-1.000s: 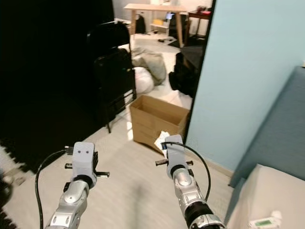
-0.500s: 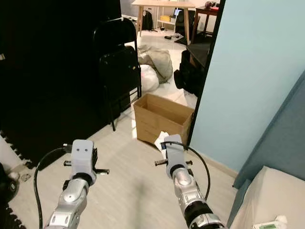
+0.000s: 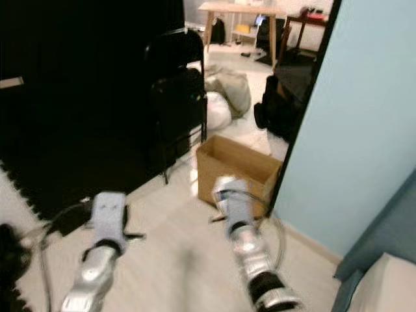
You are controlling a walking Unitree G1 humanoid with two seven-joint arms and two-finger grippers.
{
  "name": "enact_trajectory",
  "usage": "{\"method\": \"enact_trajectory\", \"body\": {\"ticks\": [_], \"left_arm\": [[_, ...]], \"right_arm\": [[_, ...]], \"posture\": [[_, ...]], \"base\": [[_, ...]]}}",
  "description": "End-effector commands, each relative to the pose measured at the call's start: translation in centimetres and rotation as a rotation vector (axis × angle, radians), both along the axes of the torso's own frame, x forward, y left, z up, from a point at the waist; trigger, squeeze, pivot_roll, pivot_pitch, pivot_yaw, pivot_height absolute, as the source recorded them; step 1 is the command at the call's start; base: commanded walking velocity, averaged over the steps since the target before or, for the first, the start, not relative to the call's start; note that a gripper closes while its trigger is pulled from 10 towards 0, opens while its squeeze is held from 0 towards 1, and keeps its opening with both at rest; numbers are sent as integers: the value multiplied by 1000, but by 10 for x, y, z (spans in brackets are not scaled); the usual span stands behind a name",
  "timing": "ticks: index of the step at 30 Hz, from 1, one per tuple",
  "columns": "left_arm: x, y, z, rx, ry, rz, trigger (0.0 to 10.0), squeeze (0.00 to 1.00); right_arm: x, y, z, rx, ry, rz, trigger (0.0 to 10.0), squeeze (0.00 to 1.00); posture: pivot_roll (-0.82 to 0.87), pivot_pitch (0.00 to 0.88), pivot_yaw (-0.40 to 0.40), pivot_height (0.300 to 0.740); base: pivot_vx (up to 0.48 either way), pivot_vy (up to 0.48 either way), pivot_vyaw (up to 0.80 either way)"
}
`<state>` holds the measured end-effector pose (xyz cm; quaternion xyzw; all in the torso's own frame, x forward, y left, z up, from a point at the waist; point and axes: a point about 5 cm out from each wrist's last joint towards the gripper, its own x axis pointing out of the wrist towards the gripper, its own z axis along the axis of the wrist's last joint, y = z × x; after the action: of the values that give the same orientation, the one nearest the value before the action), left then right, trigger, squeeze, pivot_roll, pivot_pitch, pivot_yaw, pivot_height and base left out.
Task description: Clean up the room
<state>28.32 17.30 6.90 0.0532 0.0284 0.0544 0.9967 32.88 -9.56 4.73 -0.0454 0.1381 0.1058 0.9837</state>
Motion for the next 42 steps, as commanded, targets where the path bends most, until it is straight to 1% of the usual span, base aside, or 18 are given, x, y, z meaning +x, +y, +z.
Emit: {"method": "enact_trajectory", "body": {"ticks": [1,15,22,24,27,29,34,42], "left_arm": [[0,-3,0,0,6,-9,10000,0],[0,-1,1,6,8,-9,10000,0],[2,-2,1,9,13,-24,10000,0],[4,-3,2,9,14,-32,10000,0],[12,-9,4,18,19,-77,10000,0],[14,-10,5,20,19,-90,10000,0],[19,-12,6,22,24,-105,10000,0],[23,-17,7,20,24,-117,10000,0]], "right_arm": [[-1,-10,-5,-14,22,-25,10000,0],[-1,-8,-4,-16,23,-24,10000,0],[0,-10,-4,-6,26,-39,10000,0],[0,-11,-4,-4,26,-45,10000,0],[-1,-14,-5,0,24,-67,10000,0],[-1,-15,-5,5,24,-76,10000,0],[-3,-16,-7,11,22,-86,10000,0],[-5,-20,-9,-4,23,-86,10000,0]], "posture": [[81,48,-22,740],[85,48,-17,740],[79,48,-6,740],[75,49,1,740],[64,52,25,740],[63,52,28,740],[53,54,42,740],[47,49,40,740]], "base": [[379,0,0],[376,0,0],[375,0,0],[375,0,-800],[375,0,-800],[373,0,-800],[368,0,0],[363,0,0]]}}
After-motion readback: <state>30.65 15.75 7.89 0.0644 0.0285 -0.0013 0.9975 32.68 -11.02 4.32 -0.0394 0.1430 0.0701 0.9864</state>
